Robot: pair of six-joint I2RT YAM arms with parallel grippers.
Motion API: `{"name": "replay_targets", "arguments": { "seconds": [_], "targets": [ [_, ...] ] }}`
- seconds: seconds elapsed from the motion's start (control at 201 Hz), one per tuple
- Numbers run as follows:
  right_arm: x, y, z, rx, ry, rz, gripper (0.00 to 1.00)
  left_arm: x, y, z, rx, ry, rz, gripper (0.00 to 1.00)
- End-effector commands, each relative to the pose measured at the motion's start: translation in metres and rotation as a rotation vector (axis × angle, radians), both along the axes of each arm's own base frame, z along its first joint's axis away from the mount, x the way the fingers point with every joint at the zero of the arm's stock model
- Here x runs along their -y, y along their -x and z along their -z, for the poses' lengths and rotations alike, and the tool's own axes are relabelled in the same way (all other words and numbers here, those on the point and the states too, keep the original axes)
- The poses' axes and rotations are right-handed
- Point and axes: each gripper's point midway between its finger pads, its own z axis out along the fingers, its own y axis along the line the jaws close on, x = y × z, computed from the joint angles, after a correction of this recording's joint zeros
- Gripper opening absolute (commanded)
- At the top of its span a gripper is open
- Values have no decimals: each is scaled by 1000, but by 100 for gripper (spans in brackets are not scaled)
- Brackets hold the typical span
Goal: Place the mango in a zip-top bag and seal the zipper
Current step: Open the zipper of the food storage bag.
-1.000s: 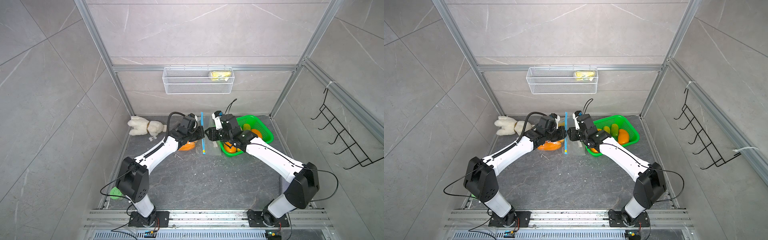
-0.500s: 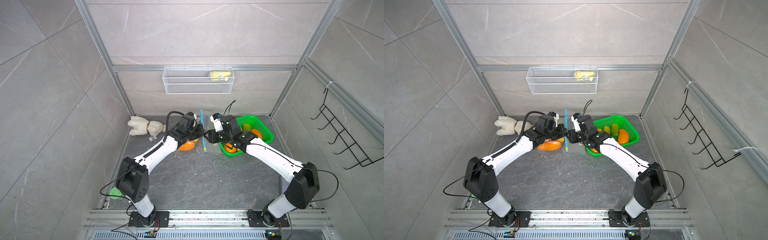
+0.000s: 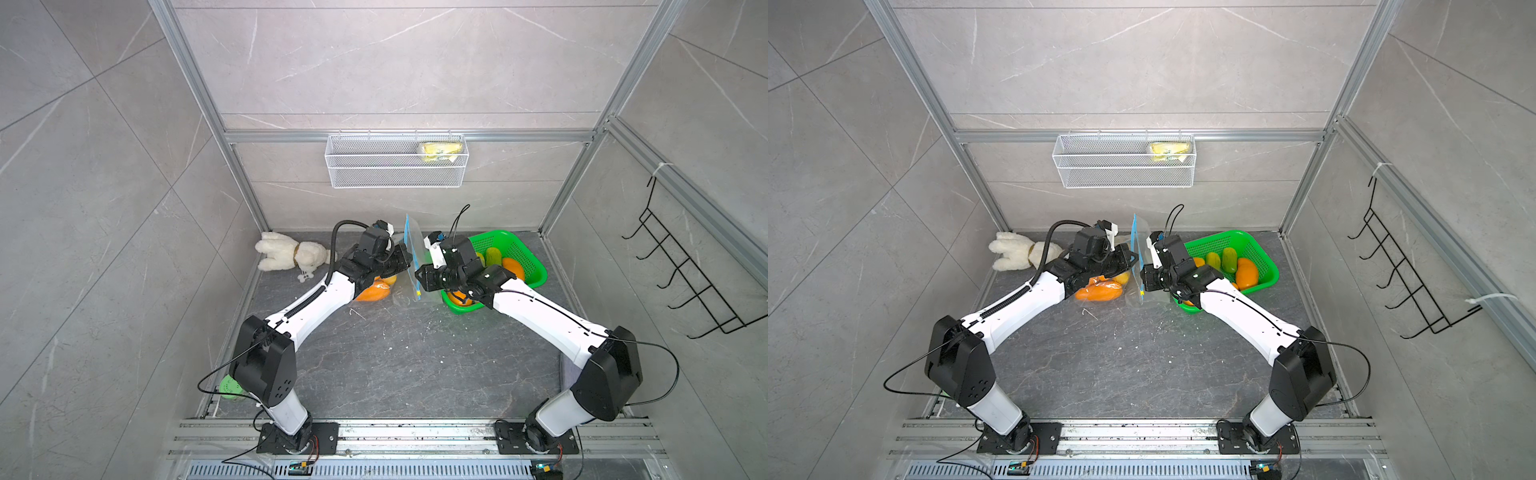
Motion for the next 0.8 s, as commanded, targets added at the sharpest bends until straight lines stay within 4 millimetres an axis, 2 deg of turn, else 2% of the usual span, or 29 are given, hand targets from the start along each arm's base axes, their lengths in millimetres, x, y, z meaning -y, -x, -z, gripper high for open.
{"name": "replay_targets", "arguments": {
  "seconds": [0.0,0.065,0.169,0.309,0.398,0.533,0.587,0.682,0.792],
  "targets": [
    [16,-11,-3,37,90,85,31,3,3,-39,78,60,21,0],
    [15,-15,0,42,91,93,27,4,3,-39,79,58,26,0],
    [-1,-17,-2,42,23,49,27,5,4,-36,76,51,37,0],
    [-27,-20,-10,27,-75,-21,35,5,4,-31,67,40,42,0],
    [-32,-27,-12,33,-82,-19,37,5,5,-29,63,33,48,0],
    [-27,-38,-8,37,-33,27,36,3,7,-31,68,34,47,0],
    [-22,-44,-7,47,-4,59,28,3,8,-31,71,30,49,0],
    [4,-53,-10,88,89,168,10,-3,11,-31,74,4,47,0],
    [31,-54,-27,140,116,252,2,-19,17,-23,76,-91,25,0]
  ]
}}
